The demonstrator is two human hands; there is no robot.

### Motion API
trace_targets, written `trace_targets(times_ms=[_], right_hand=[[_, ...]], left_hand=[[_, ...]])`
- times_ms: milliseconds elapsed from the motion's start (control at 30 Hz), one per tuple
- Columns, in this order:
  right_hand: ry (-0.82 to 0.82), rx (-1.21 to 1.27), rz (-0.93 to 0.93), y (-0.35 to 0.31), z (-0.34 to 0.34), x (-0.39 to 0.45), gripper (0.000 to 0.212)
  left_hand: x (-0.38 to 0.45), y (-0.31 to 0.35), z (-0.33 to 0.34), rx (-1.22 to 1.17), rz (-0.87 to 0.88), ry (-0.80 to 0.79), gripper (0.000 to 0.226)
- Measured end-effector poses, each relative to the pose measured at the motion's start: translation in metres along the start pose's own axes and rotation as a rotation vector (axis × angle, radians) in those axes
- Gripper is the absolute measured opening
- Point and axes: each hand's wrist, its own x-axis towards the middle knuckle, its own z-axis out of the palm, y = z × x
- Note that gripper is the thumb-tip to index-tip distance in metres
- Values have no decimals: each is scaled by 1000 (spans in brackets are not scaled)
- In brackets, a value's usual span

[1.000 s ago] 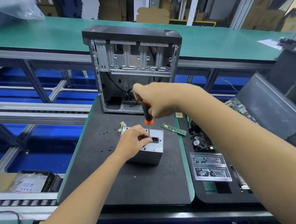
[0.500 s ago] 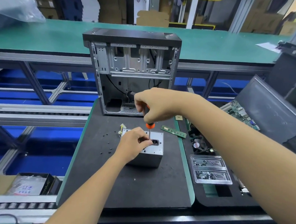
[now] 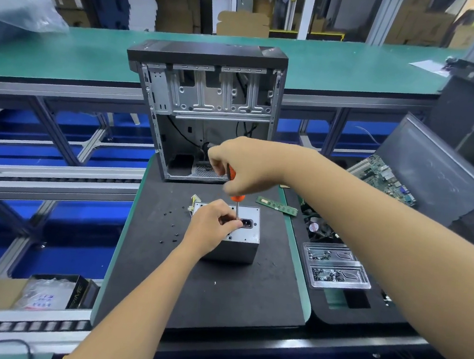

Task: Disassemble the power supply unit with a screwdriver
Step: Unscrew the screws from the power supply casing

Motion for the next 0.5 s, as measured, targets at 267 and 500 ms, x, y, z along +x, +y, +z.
trace_targets(times_ms=[267, 500], right_hand=[[5, -68, 47, 5, -2, 5, 9], [42, -16, 53, -2, 2, 3, 29]], left_hand=[[0, 0, 1, -17, -13, -9, 9], [0, 0, 1, -13, -13, 3, 12]])
